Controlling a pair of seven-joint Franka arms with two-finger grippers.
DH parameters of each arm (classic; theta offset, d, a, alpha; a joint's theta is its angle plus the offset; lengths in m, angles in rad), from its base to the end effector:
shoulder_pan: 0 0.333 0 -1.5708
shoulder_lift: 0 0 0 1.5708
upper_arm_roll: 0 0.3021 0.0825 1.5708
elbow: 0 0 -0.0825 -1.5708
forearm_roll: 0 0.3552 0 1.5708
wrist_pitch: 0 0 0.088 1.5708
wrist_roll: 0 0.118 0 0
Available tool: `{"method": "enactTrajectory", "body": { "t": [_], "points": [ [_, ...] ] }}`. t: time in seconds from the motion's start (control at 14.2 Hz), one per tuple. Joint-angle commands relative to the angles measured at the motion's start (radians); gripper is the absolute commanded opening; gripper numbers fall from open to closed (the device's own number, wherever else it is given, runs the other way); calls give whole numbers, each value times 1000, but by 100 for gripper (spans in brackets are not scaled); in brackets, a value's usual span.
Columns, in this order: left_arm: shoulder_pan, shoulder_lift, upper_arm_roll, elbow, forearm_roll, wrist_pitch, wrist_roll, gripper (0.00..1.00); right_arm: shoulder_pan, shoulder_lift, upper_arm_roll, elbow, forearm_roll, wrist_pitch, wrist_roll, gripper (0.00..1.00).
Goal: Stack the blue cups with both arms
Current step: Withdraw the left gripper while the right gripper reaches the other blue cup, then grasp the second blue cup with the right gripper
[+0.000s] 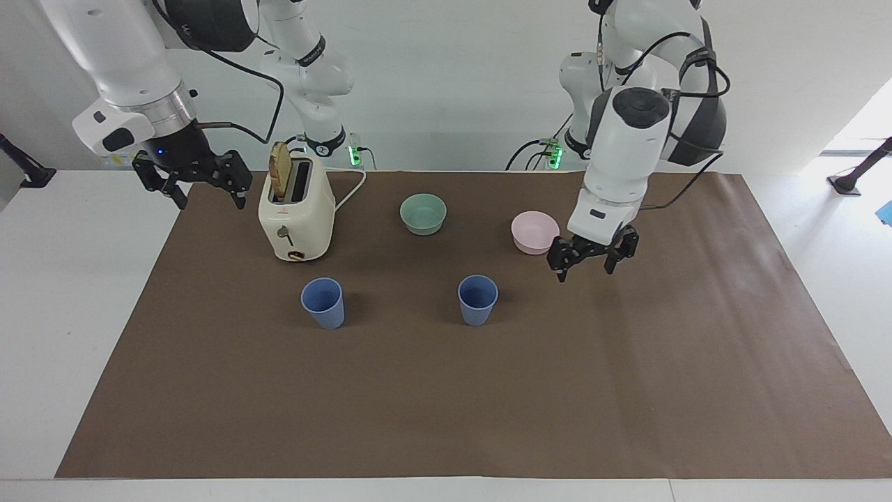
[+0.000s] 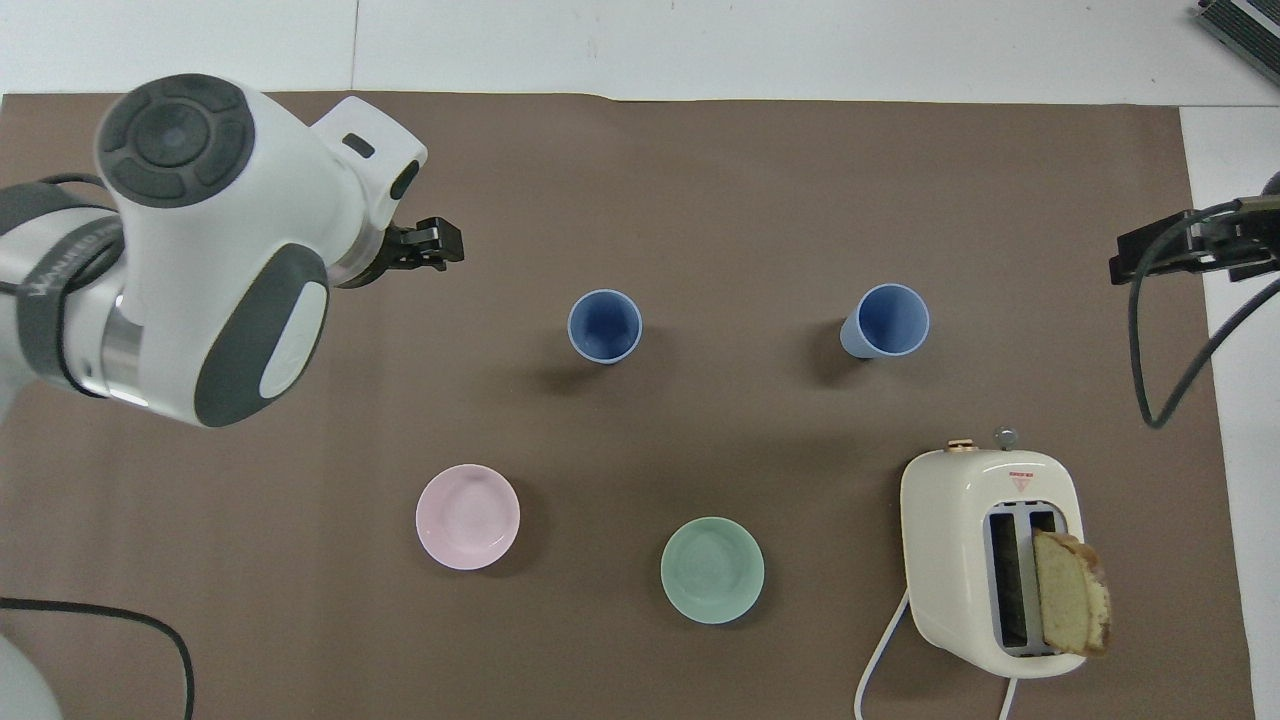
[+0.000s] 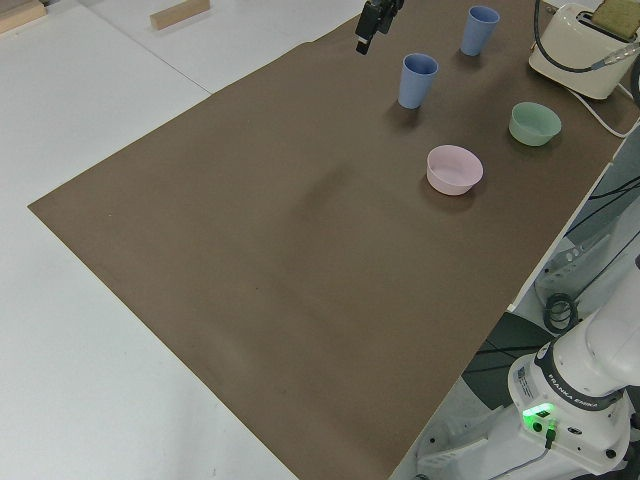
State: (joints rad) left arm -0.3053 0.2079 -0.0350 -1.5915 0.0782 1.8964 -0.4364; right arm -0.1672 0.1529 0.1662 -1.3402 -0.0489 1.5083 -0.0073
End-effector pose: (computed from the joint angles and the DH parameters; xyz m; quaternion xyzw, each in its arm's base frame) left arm 0.5747 -0.1948 0.5028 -0.9975 -0.0378 -0.0578 0.0131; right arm 0.5644 -0.0147 0.6133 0.9999 0.0004 0.0086 0.0118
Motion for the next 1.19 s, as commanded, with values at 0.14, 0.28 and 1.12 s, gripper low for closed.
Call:
{"method": "enactTrajectory", "body": {
  "t": [0.14,0.28,1.12],
  "points": [
    [87,-105,-11,-58,-9,-81,186,100,24,-78,12,-192,38,129,-16,100],
    [124,-143,-11,-58,-32,-114,250,100,35,-81,12,-270,60,216,-16,100],
    [215,-242,-5,-42,-72,-253,469,100,81,92,12,-490,63,601,36,100]
  ]
}}
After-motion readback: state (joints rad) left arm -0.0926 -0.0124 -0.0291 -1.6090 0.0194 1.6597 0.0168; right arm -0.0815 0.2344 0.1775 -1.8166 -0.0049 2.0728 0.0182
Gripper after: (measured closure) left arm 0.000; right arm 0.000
